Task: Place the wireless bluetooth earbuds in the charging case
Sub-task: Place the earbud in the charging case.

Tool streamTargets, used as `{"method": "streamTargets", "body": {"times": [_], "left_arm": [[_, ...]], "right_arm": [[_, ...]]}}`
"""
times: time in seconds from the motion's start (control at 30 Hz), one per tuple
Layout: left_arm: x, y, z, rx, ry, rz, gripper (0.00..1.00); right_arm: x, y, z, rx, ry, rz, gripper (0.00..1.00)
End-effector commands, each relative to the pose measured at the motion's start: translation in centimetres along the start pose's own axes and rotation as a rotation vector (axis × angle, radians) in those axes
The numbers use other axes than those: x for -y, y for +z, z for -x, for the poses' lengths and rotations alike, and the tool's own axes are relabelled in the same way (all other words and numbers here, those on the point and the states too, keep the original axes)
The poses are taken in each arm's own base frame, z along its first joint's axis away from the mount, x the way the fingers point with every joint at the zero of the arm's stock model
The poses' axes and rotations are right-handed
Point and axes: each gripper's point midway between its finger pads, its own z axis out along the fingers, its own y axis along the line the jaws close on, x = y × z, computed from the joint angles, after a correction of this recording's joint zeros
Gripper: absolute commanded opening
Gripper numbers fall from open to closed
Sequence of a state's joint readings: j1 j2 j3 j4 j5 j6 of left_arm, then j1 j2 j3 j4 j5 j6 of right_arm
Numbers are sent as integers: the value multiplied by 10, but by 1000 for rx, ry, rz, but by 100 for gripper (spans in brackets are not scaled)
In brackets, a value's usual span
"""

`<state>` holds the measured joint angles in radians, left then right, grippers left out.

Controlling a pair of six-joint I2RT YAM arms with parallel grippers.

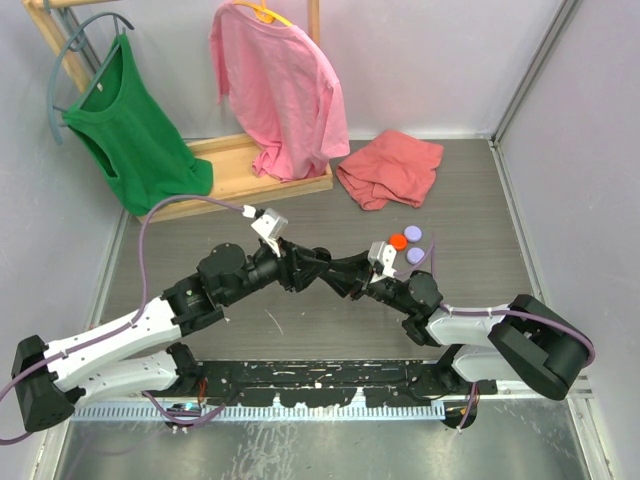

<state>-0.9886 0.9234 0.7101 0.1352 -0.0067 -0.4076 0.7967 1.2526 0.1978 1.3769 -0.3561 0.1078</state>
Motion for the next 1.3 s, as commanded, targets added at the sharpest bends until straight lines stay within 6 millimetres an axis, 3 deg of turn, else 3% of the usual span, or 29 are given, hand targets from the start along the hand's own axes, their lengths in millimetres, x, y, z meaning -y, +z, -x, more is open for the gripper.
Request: {"method": "streamTargets", "body": {"times": [0.0,0.3,0.77,1.27], "left_arm": [[9,0,15,10,-27,-7,49],[5,-9,14,-27,-41,33,53],[23,-11,10,-86,-43,-52,50],[39,2,12,-104,-78,-123,49]], "right_arm": [[1,3,23,89,-50,-2,1],[1,2,22,86,-52,-2,1],[1,2,22,86,-51,-1,1],[0,1,23,90,-51,1,1]]}}
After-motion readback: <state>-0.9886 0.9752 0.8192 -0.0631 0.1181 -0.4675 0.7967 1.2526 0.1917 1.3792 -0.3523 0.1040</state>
